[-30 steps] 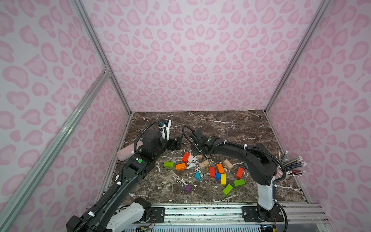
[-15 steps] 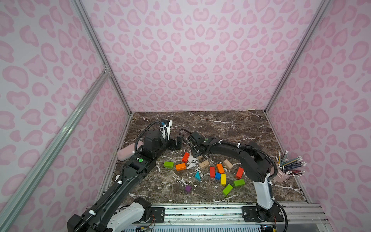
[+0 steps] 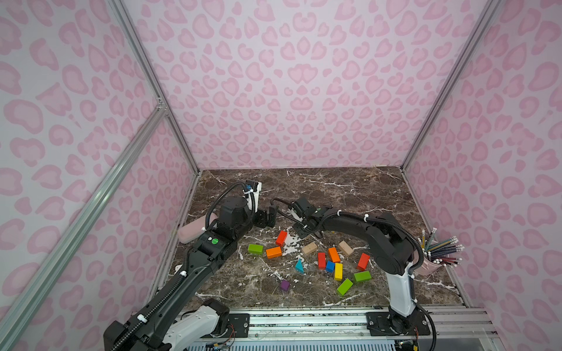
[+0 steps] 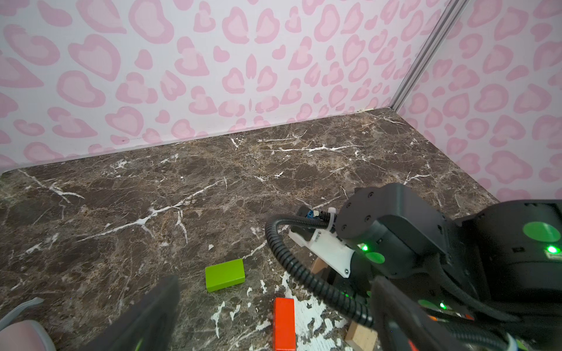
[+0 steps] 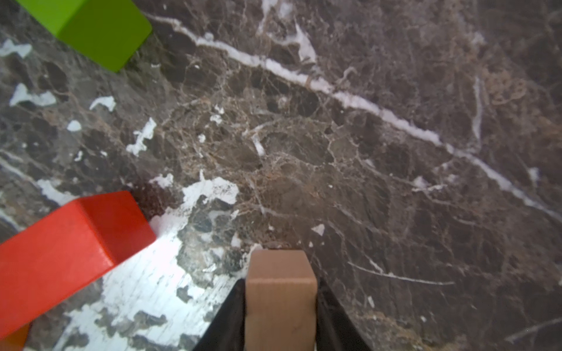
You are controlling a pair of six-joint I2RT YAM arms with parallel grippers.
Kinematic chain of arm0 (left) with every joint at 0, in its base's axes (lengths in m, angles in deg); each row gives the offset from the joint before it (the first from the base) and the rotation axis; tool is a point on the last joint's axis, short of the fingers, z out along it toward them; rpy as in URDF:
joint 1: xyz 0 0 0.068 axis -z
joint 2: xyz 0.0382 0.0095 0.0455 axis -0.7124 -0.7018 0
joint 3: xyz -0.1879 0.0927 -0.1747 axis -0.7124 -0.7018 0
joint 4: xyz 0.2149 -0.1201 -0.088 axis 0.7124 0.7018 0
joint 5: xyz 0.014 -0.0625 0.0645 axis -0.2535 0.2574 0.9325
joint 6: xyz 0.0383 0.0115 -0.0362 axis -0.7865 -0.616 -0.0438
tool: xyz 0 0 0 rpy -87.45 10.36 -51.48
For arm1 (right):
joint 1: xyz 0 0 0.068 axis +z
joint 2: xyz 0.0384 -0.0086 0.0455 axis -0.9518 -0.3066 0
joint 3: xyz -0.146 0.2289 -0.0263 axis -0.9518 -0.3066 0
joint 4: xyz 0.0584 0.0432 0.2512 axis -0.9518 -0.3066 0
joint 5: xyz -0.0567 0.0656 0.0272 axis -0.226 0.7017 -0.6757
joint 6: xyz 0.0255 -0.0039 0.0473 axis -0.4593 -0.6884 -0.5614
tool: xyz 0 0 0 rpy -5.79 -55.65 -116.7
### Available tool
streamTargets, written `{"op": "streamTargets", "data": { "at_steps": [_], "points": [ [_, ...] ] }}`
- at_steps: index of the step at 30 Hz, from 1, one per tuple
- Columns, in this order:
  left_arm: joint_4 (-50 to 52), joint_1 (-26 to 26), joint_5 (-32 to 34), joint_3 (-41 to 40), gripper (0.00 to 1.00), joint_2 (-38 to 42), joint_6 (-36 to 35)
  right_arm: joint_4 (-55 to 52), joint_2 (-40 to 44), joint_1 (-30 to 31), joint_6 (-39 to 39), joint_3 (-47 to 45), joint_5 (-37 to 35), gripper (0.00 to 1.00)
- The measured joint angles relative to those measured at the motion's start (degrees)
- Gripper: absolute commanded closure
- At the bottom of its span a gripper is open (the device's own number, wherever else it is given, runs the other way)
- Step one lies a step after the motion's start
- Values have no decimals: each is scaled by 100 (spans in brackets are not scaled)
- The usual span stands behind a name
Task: Assemble a heart with building blocks
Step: Assemble the building block at the center of the board.
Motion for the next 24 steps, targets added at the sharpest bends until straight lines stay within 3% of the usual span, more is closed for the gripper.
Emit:
{"op": "streamTargets", "data": {
  "at_steps": [10, 24],
  "points": [
    [0, 0, -42, 0, 0, -63, -2, -72, 203, -466, 728, -175, 297, 63],
    [0, 0, -59, 0, 0, -90, -20, -94, 306, -748, 1034, -339, 422, 65]
  ]
}}
